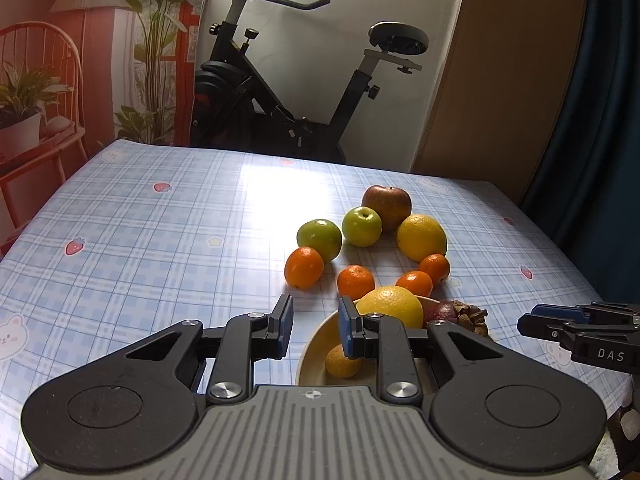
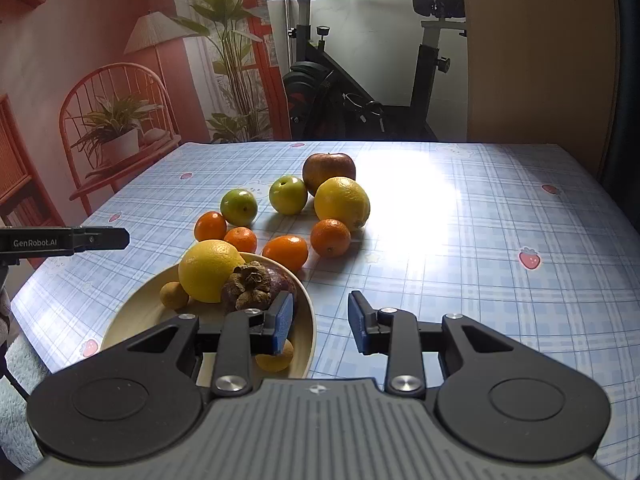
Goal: Organize fruits
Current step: 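Open both grippers over the plate and lift them away, then move both grippers toward the large orange and yellow lemon beside the apple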
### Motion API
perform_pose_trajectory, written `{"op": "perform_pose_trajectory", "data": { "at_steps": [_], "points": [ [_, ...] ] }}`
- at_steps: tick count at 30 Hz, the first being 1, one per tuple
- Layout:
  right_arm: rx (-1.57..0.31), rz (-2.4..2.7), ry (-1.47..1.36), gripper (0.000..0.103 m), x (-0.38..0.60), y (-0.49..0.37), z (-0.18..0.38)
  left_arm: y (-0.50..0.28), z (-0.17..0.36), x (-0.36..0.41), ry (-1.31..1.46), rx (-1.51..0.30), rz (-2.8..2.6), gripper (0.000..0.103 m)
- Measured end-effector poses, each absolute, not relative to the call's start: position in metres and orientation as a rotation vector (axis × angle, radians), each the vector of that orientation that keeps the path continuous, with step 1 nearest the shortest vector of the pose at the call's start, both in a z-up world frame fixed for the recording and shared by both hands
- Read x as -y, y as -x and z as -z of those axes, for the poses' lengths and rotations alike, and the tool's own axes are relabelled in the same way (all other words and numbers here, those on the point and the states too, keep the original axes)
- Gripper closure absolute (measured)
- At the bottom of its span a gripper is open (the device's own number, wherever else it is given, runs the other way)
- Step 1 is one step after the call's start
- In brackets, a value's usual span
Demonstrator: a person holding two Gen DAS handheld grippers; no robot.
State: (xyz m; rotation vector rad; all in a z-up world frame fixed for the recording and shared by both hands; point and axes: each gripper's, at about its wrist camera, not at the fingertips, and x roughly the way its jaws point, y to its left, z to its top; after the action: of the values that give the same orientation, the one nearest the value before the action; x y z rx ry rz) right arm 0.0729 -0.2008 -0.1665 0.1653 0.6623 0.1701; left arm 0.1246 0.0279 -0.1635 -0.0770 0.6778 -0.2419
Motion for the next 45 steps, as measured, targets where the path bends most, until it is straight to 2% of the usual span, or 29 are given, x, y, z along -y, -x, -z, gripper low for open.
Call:
{"op": "perform_pose_trajectory", "data": {
  "at_steps": [28,38,45],
  "points": [
    [-0.642,-0.138,-0.218,0.069,0.219,-0.073,0.167,-0.128,0.166,-0.037,0.088,-0.680,0.207,0.077],
    [-0.609,-0.115,-0.199,0.069,0.238,-0.101,0.157,-0.155,0.140,-0.029,0.056,-0.628,0.258,0.077],
    [-0.598,-0.126,-0.165,0.069,0.240,-0.131,0.156,-0.187,0.139,-0.014,0.062,-0.664,0.322,0.074]
  ]
}}
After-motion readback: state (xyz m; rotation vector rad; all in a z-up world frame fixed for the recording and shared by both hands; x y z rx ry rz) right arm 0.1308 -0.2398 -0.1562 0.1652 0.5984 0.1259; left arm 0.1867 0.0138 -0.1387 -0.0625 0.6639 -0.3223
